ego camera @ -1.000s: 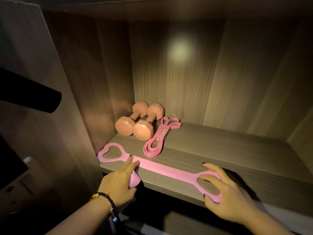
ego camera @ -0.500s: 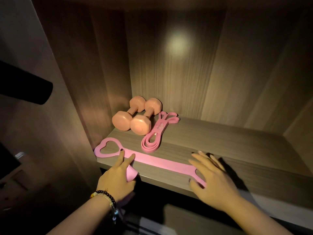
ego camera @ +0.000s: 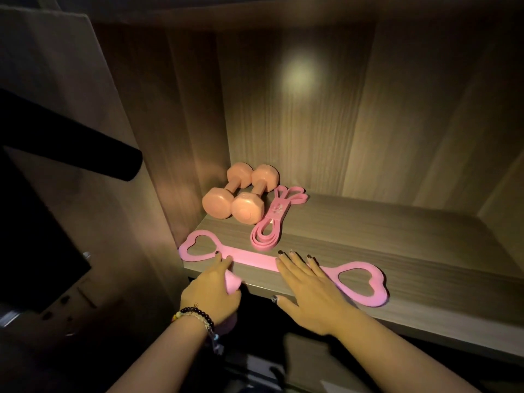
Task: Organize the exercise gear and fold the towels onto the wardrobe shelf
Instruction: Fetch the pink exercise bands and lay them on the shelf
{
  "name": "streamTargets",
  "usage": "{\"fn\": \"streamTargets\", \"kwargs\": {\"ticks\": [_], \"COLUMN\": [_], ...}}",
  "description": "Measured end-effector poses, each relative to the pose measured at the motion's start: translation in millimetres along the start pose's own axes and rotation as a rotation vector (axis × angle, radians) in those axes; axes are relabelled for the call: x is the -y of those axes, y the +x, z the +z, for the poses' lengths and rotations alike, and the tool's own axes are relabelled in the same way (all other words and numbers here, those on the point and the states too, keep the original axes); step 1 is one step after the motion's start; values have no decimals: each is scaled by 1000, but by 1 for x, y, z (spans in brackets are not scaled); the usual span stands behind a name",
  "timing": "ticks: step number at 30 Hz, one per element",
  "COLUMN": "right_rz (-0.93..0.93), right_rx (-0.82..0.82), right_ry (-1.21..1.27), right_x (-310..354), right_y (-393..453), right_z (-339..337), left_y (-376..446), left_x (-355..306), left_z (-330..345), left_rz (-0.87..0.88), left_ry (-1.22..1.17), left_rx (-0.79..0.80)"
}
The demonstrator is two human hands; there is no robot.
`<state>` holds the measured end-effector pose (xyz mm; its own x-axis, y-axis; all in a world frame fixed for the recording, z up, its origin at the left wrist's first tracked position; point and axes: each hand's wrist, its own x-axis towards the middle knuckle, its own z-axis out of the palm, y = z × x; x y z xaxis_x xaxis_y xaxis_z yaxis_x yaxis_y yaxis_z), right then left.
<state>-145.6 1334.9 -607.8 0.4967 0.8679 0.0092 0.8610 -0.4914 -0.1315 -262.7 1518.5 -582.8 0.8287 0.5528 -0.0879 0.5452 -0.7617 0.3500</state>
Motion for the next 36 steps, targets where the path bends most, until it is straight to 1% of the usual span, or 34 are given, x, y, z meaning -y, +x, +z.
{"fn": "streamTargets", "kwargs": {"ticks": [2, 3, 5, 6, 8, 9, 12, 14, 17, 19, 21, 22, 23, 25, 28, 29, 31, 33, 35, 36], "right_rz": [32, 52, 104, 117, 100, 79, 66, 71, 50, 77, 105, 124, 143, 180, 232, 256, 306, 341, 361, 356], "right_rx": [-35, -55, -54, -42, -34, -50, -85, -97, -133, -164, -157, -156, -153, -144, -112, -114, -139, -187, -211, -216], "right_ry": [148, 257, 519, 661, 881, 916, 893, 871, 909, 1083, 1210, 1212, 1212, 1175, 1068, 1054, 1022, 930, 715, 578], "right_x": [10, 16, 32, 40, 57, 64, 82, 87, 92, 92, 91, 88, 85, 76, 63, 60, 52, 43, 30, 24], "right_y": [-10, -16, -26, -31, -41, -46, -62, -71, -87, -98, -111, -117, -122, -133, -146, -150, -154, -155, -153, -153], "right_z": [-9, -13, -24, -30, -44, -52, -75, -84, -89, -91, -97, -102, -107, -119, -135, -140, -147, -154, -156, -157], "left_y": [-13, -20, -37, -45, -60, -67, -90, -107, -128, -137, -142, -144, -146, -151, -153, -153, -154, -155, -158, -159], "left_x": [-8, -13, -22, -26, -34, -37, -49, -58, -66, -65, -60, -57, -55, -51, -43, -40, -36, -33, -33, -33], "left_z": [-12, -19, -37, -47, -67, -77, -102, -115, -131, -135, -134, -131, -127, -117, -102, -98, -92, -85, -80, -77], "left_rz": [-114, -138, -109, -77, -34, -24, 7, 14, 27, 37, 24, 9, -7, -74, -255, -282, -278, -227, -123, -62], "left_ry": [-145, -214, -322, -370, -526, -617, -818, -998, -1280, -1382, -1423, -1448, -1476, -1505, -1549, -1542, -1485, -1360, -1172, -1094], "left_rx": [-155, -208, -280, -291, -284, -279, -225, -171, -54, -21, -50, -44, -3, 141, 302, 365, 472, 518, 527, 506]}}
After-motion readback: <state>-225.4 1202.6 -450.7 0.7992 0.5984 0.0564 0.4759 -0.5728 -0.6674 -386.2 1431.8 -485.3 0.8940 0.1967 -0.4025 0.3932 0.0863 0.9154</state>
